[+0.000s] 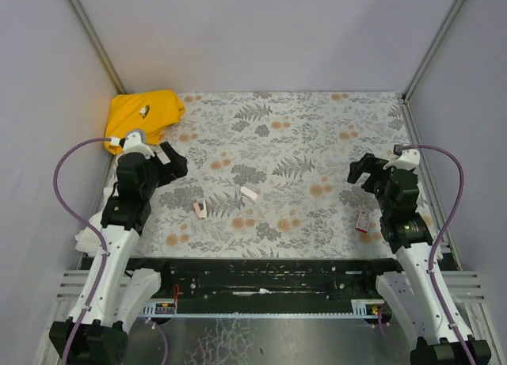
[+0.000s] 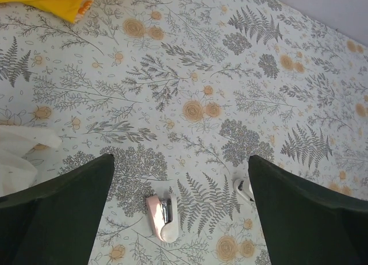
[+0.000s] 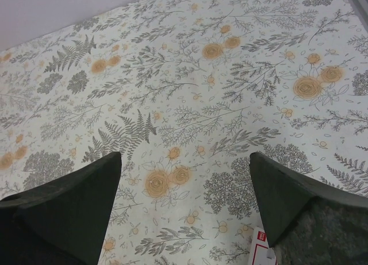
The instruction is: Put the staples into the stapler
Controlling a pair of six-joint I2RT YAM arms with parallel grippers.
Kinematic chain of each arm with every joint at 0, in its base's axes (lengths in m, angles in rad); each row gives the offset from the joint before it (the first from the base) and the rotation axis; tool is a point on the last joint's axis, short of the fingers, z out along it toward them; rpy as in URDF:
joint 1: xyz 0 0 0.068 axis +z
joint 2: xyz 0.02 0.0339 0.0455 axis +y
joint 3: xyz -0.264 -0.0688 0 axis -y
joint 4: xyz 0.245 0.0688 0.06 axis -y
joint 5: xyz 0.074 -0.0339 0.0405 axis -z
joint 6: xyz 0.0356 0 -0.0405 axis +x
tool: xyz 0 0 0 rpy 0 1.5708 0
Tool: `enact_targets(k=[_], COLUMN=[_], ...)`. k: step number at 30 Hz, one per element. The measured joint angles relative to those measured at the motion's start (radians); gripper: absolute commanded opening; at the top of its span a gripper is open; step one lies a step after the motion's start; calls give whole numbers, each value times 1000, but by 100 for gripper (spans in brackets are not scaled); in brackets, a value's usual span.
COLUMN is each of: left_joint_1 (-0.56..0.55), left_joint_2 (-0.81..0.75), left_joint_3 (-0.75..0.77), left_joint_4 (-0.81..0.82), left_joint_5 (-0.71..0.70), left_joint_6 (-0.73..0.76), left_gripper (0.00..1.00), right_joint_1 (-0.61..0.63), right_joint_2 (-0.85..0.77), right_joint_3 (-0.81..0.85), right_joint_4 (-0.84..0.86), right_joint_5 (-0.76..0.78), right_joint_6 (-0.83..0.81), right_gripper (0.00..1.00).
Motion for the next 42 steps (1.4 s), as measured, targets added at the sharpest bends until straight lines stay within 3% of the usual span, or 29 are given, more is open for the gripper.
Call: enact_targets(k=[17, 29, 42], left_joint_1=[0, 0, 0], left_joint_2=[32, 18, 45], left_joint_3=[7, 7, 7], left_joint_4=[-11, -15, -16], left_joint_5=[40, 40, 65], left_joint_6=[-18, -24, -26], left_gripper=[100, 100, 100], right_joint_1=[3, 5, 5], right_joint_2=[-52, 24, 247], right_joint_3=[1, -40, -55], right_joint_4=[-118, -343, -365], right_joint_5=[31, 201, 258], right_joint_6=[63, 249, 305], right_gripper=[99, 99, 98])
